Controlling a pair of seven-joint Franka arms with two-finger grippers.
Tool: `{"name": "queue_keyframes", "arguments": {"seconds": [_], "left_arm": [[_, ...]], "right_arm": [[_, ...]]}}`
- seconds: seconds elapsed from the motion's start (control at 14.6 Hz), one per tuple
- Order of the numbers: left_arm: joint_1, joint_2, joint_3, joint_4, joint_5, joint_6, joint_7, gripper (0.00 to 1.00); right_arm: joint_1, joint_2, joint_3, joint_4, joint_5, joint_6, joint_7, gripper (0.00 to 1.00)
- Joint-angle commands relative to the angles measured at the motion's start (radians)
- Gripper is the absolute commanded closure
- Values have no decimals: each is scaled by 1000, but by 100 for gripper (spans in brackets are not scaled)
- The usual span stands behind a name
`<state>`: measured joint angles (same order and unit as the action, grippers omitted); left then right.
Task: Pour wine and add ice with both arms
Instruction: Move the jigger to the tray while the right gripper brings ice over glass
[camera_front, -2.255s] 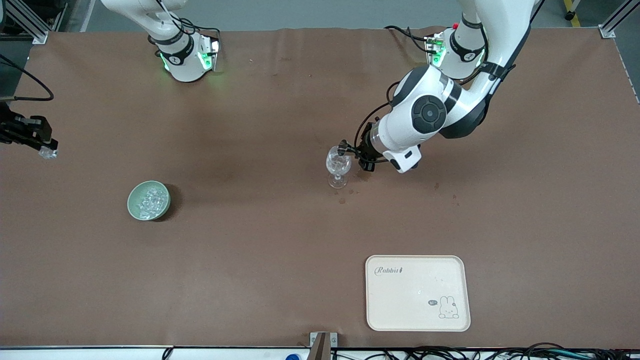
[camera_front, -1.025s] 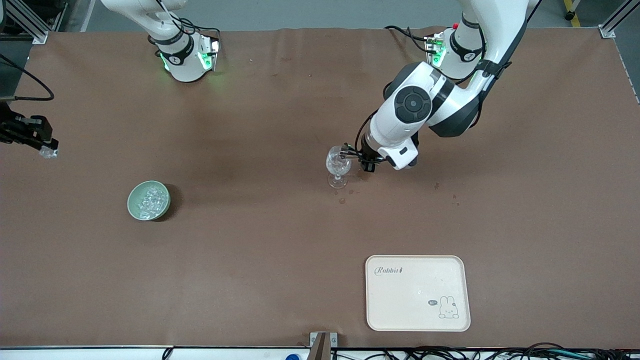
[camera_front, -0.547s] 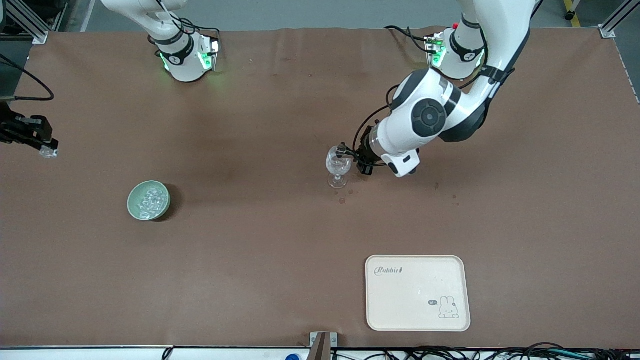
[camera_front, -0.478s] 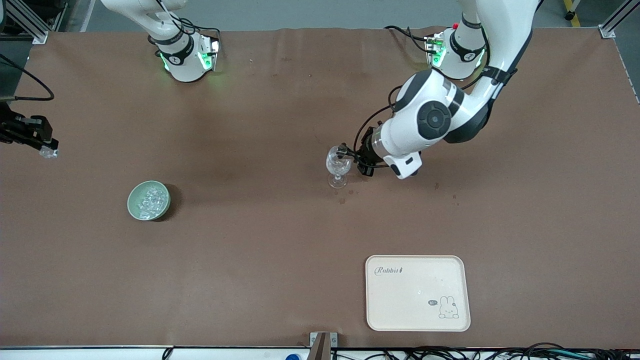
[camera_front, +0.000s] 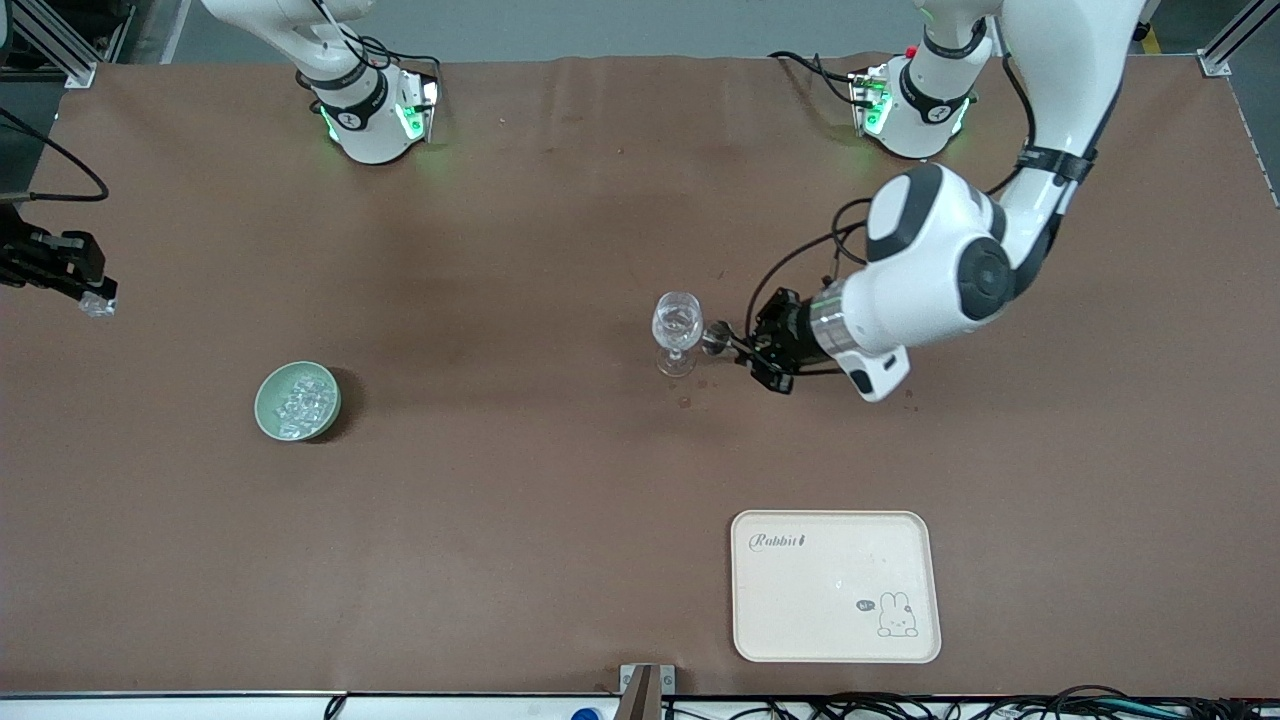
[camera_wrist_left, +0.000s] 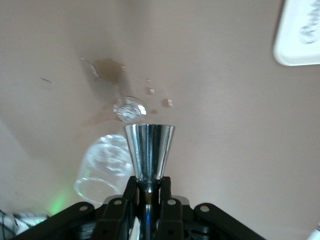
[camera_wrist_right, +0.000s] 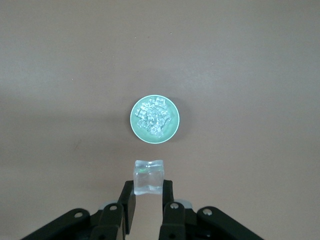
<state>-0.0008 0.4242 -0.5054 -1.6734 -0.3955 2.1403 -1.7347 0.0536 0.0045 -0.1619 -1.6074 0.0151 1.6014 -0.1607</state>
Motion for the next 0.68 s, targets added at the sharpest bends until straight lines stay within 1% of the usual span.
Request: {"name": "queue_keyframes", "arguments": {"seconds": [0.0, 0.14, 0.27, 0.34, 0.41, 0.48, 0.62], "left_arm": [[66, 114, -10, 139, -93, -31, 47, 99], [129, 155, -10, 168, -205, -31, 162, 99], [209, 201, -12, 170, -335, -31, 321, 99], [231, 232, -12, 175, -436, -30, 437, 99], [246, 270, -5, 205, -535, -30, 516, 99], [257, 309, -4, 233, -592, -30, 565, 99], [257, 378, -4, 288, -617, -16, 607, 99]], "right_arm": [[3, -18, 4, -9, -6, -3, 9, 96], [18, -18, 5, -9, -4, 0, 42, 96], [60, -18, 5, -6, -4, 8, 120, 96], [90, -17, 5, -3, -1, 12, 186, 96], [122, -14, 5, 13, 2, 12, 251, 96], [162, 2, 5, 30, 8, 12, 318, 96], [259, 52, 5, 75, 8, 24, 488, 96]]}}
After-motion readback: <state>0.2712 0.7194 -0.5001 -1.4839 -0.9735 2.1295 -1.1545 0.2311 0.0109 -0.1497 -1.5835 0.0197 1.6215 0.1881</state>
